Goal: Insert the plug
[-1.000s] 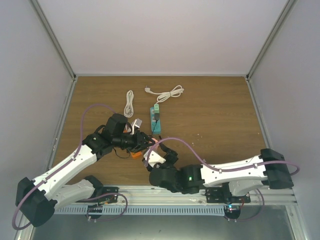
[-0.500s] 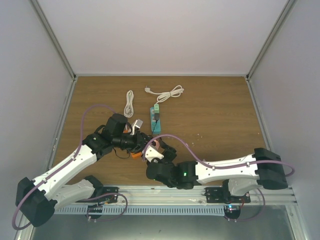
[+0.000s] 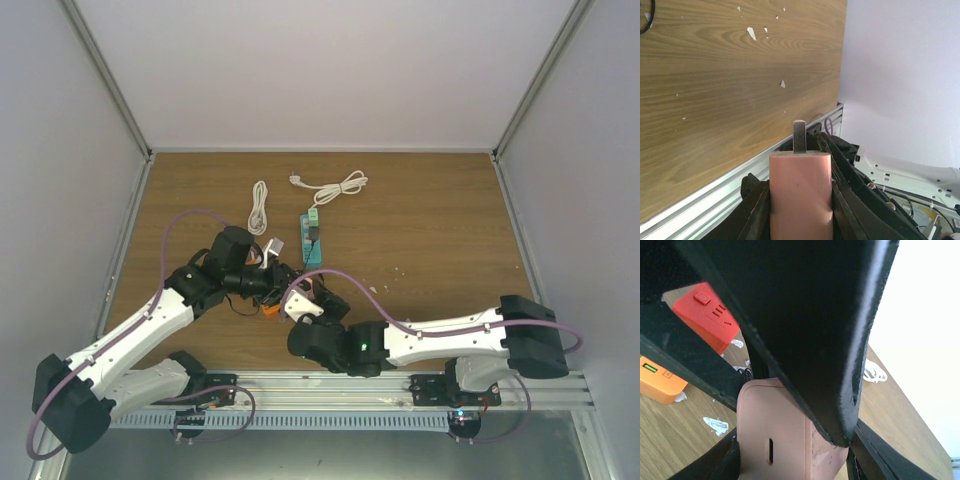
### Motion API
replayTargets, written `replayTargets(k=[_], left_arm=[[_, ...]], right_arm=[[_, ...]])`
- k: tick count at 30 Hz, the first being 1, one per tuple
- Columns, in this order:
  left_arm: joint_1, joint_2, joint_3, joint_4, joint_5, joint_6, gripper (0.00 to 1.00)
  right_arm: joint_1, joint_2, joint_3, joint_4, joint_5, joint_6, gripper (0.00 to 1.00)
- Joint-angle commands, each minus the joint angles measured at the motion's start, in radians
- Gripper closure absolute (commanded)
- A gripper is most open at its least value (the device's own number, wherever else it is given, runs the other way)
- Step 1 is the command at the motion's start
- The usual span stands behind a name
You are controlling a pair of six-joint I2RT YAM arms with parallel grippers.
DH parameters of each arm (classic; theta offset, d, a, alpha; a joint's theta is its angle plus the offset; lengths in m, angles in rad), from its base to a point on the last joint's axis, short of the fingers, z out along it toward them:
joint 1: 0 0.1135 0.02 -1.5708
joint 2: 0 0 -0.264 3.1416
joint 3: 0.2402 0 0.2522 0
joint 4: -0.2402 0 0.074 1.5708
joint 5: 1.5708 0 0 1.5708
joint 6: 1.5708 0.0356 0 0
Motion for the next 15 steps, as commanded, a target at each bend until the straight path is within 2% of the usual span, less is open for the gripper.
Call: replayTargets(k=[1,5,8,10,11,12,13,14,15], left_arm=[[-0.003,0.001,0.006,0.03,0.039,0.033,1.0],[-0.003,0.008,0.009,0.028,0.039,0.035,1.0],[-0.003,0.018,0.018,0.028,0.039,0.036,0.95],[-0.001,0.032,0.027,0.039,0.052,0.053,0.86],[-0.001,0.038,0.029,0.051,0.07,0.06,0.72],[-0.001,0.045,0.03,0.066,0.086,0.065,0.49],[-0.001,0.047,0.035,0.066,0.089,0.07,0.22],[-0.001,0.046,0.042,0.051,0.077,0.075,0.04],[0.0,0.045,0.052,0.044,0.065,0.087,0.01]], right_arm=[[-0.017,0.007,0.038,0.016,0.026,0.032,0.81],[-0.018,0.007,0.036,0.007,0.035,0.048,0.99],[-0.019,0.007,0.033,-0.006,0.037,0.06,1.0],[-0.018,0.007,0.032,-0.02,0.045,0.076,1.0],[-0.019,0.004,0.032,-0.029,0.05,0.084,1.0],[-0.019,0.002,0.03,-0.038,0.054,0.093,0.99],[-0.019,-0.004,0.028,-0.046,0.058,0.102,1.0],[-0.019,-0.009,0.026,-0.057,0.061,0.112,1.0],[-0.018,-0.015,0.024,-0.064,0.064,0.121,1.0]])
